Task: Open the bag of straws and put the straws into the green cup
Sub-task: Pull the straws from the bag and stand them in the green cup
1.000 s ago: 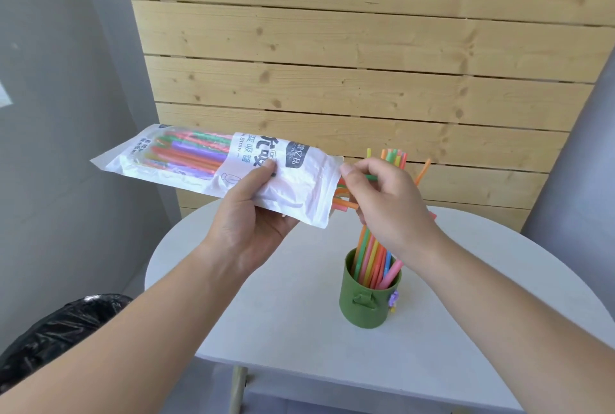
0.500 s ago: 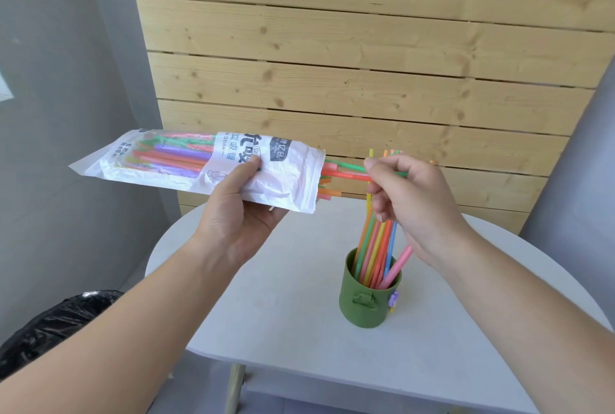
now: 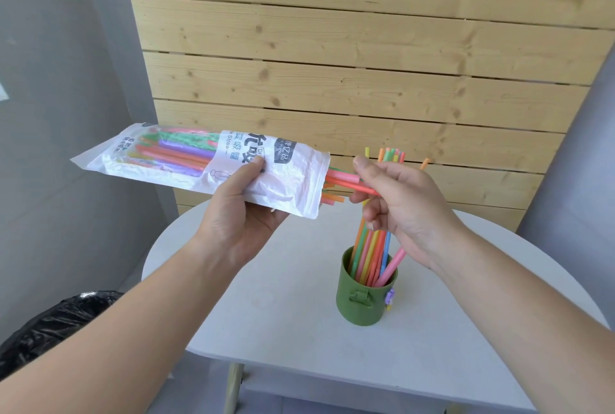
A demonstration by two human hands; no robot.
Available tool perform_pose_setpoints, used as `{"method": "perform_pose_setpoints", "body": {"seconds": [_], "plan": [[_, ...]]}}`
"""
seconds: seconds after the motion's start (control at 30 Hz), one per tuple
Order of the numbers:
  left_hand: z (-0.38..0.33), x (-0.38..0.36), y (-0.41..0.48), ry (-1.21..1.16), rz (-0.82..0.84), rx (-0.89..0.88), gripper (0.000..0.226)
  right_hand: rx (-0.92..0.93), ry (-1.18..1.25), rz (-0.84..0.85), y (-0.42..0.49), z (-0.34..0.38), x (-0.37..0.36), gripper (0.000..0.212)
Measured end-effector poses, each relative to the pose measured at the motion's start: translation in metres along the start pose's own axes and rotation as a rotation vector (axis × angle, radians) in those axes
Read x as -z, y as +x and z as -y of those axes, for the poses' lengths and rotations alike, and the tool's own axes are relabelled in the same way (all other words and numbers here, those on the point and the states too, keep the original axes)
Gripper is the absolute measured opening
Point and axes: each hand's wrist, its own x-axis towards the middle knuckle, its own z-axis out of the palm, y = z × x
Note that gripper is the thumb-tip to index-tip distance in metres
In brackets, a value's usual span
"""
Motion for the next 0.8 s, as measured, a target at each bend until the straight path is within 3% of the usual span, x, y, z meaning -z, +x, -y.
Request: {"method": "perform_pose_setpoints", "body": {"seconds": [0.07, 0.27, 0.53, 0.8], "plan": [[0.005, -0.003, -0.001, 0.044, 0.031, -0.002, 0.015, 0.005, -0.040, -0.009, -0.002, -0.001, -0.005, 0.036], [0.006, -0.003, -0.001, 0.041, 0.031, -0.018, 0.015, 0.053, -0.022, -0.015, -0.002, -0.001, -0.003, 0.006], [0.002, 0.004, 0.004, -0.029, 0.006, -0.002, 0.011, 0.025, -0.020, -0.044, -0.003, -0.001, 0.003, 0.024], [-0.005, 0.019, 0.013, -0.040, -0.010, -0.036, 0.027, 0.033, -0.072, 0.024, -0.002, 0.018, 0.040, 0.007]]}}
